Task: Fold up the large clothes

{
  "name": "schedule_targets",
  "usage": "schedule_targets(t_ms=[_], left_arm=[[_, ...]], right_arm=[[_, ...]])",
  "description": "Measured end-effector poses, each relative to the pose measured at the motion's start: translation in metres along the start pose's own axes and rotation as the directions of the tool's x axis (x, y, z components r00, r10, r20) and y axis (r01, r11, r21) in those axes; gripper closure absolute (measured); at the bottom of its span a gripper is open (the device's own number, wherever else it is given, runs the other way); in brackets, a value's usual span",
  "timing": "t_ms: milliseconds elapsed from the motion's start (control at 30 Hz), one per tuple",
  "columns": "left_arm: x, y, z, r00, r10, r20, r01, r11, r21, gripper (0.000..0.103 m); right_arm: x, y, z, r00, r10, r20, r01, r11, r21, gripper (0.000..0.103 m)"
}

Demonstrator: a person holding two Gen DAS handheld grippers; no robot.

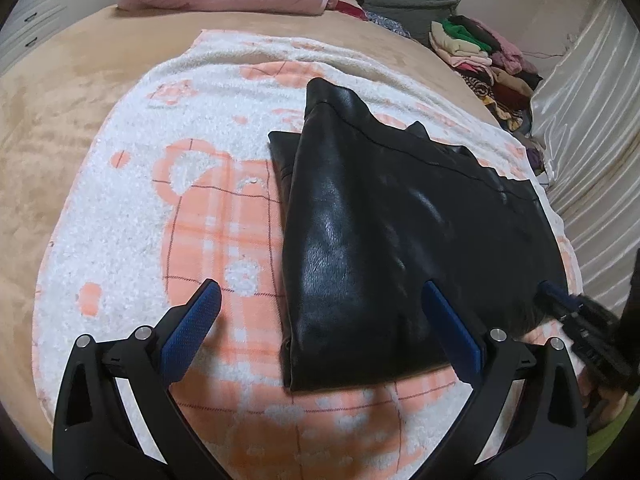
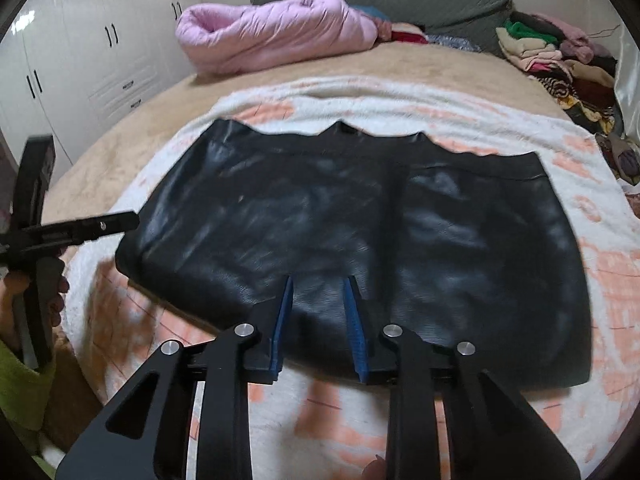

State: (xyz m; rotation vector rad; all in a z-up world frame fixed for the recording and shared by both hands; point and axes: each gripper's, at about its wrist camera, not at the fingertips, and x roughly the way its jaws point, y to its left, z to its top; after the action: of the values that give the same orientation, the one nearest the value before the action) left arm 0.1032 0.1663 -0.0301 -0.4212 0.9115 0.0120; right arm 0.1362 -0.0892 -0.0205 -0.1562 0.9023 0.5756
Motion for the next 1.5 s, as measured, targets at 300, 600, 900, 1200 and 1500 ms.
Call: schedule_targets(t_ms=[300, 600, 900, 1200, 1500], left_arm=[[0.043, 0.004, 0.027, 0.997, 0.002, -0.074, -0.004, 1.0, -0.021, 0.01], [0.089, 0.019, 0.059, 0.98, -0.11, -0.165, 0.095, 0.991, -0.093, 0.014], [0.061, 0.008, 0.06, 0.982, -0.179, -0.052, 0.176, 0.983, -0.06, 0.072], [0.036, -0.011, 0.07, 0.972, -0.234, 0.009, 0.234, 0.972, 0.005, 0.079], [0.04, -0.019, 0.074, 0.973, -0.229, 0.017, 0.228, 0.973, 0.024, 0.081]], right_arm=[[0.044, -0.009, -0.013, 0.994, 0.028, -0.106, -0.019, 0.997, 0.078, 0.083], [0.043, -0.01, -0.008, 0.991, 0.05, -0.125, -0.042, 0.997, 0.063, 0.083], [0.032, -0.022, 0.069, 1.0, 0.016, -0.009, -0.016, 0.999, 0.032, 0.081], [0.115, -0.058, 0.126, 0.994, -0.081, -0.078, 0.091, 0.987, 0.134, 0.082], [0.146, -0.06, 0.118, 0.988, -0.081, -0.133, 0.1, 0.985, 0.139, 0.082]])
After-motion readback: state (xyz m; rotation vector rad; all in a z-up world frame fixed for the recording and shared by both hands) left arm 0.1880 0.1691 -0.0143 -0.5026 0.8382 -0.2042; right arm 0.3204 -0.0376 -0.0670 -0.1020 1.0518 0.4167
